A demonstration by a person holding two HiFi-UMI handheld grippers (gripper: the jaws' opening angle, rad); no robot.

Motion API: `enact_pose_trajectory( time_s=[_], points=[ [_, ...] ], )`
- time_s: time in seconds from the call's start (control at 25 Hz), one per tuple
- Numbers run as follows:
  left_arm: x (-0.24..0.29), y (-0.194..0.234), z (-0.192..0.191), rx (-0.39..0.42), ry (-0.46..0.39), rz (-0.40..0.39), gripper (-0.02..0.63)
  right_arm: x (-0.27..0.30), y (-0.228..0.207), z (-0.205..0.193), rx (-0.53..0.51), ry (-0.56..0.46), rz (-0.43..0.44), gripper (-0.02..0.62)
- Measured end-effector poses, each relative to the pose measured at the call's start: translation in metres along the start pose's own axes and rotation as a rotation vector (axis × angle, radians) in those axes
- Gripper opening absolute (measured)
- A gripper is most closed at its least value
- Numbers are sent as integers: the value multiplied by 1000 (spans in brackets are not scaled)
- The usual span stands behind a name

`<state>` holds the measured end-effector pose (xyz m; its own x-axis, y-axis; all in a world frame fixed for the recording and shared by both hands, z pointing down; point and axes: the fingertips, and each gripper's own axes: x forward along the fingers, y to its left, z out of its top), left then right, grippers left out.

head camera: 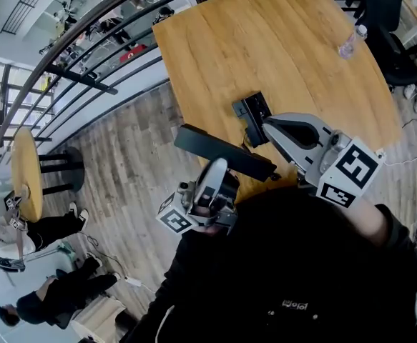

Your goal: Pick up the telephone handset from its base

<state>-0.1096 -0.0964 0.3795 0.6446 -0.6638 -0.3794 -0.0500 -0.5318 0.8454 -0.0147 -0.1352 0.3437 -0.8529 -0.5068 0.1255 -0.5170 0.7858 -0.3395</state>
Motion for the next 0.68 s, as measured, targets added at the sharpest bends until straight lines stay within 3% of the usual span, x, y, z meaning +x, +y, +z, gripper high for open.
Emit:
enact_pose_trajectory(
  time_s=[0.68],
  points=[
    [9,3,0,26,2,-9,74,10,15,-4,-33,45,63,17]
  ],
)
